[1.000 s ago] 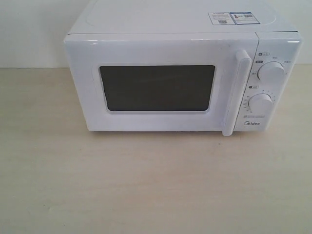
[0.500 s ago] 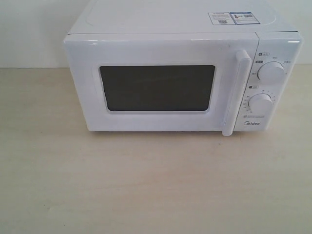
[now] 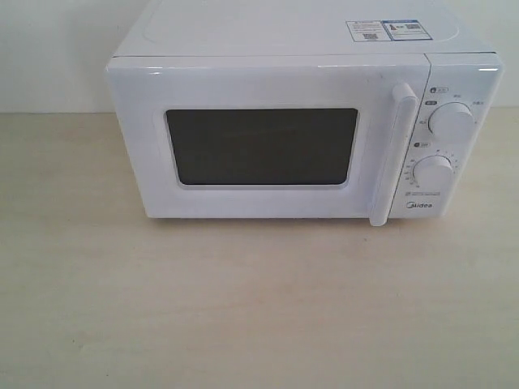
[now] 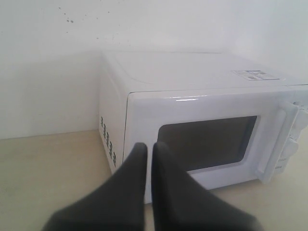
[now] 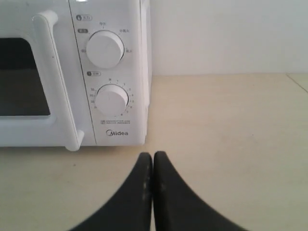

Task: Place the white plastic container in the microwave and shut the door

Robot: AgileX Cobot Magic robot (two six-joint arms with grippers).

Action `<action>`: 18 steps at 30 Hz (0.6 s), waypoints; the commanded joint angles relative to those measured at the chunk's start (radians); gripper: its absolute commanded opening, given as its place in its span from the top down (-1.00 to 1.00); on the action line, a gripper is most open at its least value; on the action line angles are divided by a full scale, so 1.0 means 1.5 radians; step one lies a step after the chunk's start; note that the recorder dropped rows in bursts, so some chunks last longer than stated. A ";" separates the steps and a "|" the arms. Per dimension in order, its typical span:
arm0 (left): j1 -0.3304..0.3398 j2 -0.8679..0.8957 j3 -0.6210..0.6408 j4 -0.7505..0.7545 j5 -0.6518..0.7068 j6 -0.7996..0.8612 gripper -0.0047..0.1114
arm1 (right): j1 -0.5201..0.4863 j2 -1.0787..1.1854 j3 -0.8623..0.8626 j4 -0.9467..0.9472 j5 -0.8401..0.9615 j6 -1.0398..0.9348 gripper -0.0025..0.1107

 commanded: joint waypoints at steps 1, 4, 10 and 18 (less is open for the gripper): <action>-0.002 -0.002 0.003 0.001 -0.002 -0.005 0.84 | -0.002 -0.004 0.002 0.011 0.016 -0.006 0.96; -0.002 -0.002 0.003 0.001 -0.002 -0.005 0.84 | -0.001 -0.004 0.002 0.011 0.046 -0.006 0.96; -0.002 -0.002 0.003 0.001 -0.003 -0.005 0.84 | -0.001 -0.004 0.002 0.011 0.070 -0.009 0.96; -0.002 -0.002 0.003 0.001 -0.003 -0.005 0.84 | 0.000 -0.004 0.002 0.011 0.068 -0.013 0.96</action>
